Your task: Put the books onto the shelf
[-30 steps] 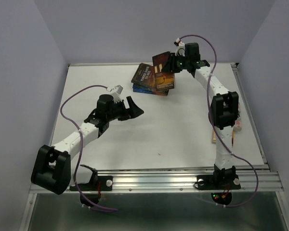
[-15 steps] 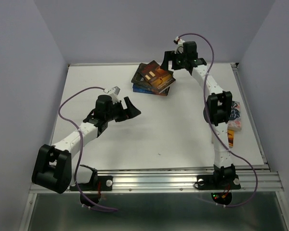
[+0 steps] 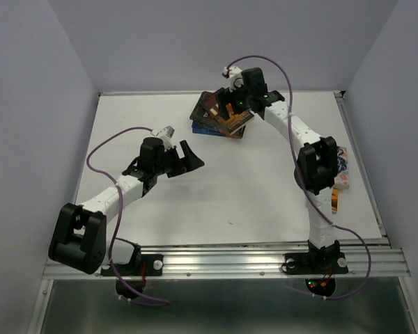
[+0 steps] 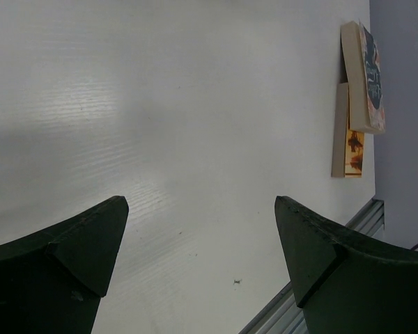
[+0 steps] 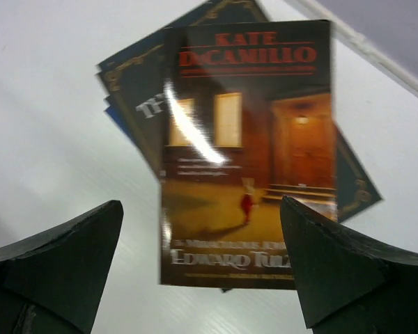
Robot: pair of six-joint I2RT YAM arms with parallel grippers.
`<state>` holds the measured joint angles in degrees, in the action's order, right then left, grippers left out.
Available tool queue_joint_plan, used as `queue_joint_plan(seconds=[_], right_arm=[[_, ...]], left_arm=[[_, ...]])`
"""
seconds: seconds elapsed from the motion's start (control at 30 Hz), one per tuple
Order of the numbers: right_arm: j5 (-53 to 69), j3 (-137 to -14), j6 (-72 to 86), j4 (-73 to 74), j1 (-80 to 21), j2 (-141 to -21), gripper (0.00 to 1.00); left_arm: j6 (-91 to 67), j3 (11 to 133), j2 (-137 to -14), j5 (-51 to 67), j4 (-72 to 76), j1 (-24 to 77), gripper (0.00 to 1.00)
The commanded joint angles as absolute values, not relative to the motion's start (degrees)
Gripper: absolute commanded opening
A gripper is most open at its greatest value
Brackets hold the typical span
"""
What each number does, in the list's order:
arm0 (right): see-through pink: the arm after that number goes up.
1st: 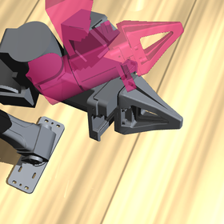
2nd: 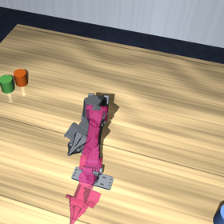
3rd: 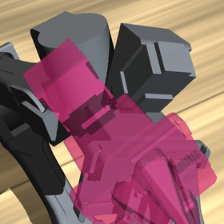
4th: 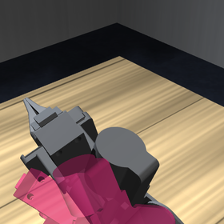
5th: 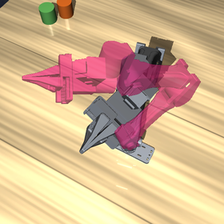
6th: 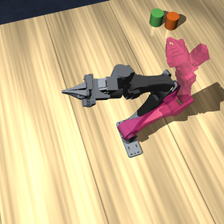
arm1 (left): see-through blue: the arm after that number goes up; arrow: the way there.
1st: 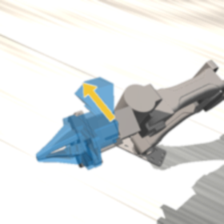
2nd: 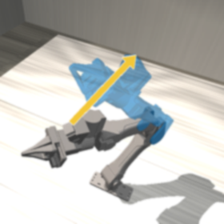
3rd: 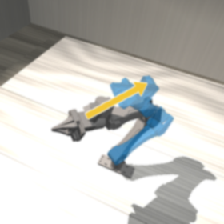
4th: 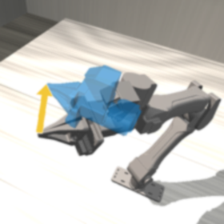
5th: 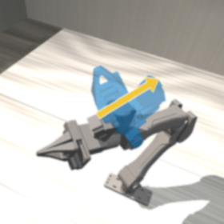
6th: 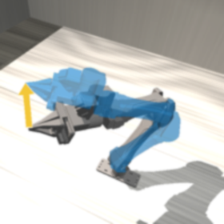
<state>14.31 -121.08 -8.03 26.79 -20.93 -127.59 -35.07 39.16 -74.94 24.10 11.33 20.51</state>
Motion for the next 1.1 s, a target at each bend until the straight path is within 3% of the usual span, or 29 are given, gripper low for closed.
queue_joint_plan(seconds=[0.0, 0.2, 0.27, 0.33, 0.5, 0.6, 0.77, 0.87, 1.07], right_arm=[[11.00, -117.78, -15.99, 27.60, -26.45, -124.98, 1.00], [4.92, -120.84, -19.15, 31.36, -27.07, -129.19, 1.00], [5.62, -121.81, -21.95, 33.39, -27.07, -130.34, 0.96], [6.07, -122.17, -23.46, 35.68, -27.07, -131.22, 0.83], [2.64, -117.78, -26.36, 36.56, -27.07, -129.47, 0.64], [0.53, -115.23, -27.42, 35.86, -27.07, -127.97, 0.46], [7.36, -109.34, -36.72, 33.67, -27.07, -124.11, 0.33], [12.04, -108.37, -43.21, 33.40, -27.07, -123.66, 0.31], [8.96, -110.74, -51.58, 34.01, -27.07, -128.14, 0.31]], left_arm=[[-35.07, 41.66, -73.74, 24.17, 13.27, 20.30, 0.99], [-35.42, 40.61, -72.34, 23.03, 12.22, 20.30, 0.99], [-35.51, 40.08, -71.81, 22.59, 12.13, 20.21, 0.99], [-35.51, 39.99, -71.63, 22.41, 11.87, 20.21, 0.99], [-35.33, 39.90, -71.72, 22.15, 11.86, 20.21, 0.99], [-35.16, 40.25, -72.24, 22.32, 12.04, 20.21, 0.99], [-34.63, 40.96, -73.83, 23.38, 12.57, 20.21, 0.99], [-34.28, 41.31, -74.62, 23.82, 12.57, 20.21, 0.99], [-33.84, 41.40, -75.06, 23.91, 12.13, 20.21, 0.99]])
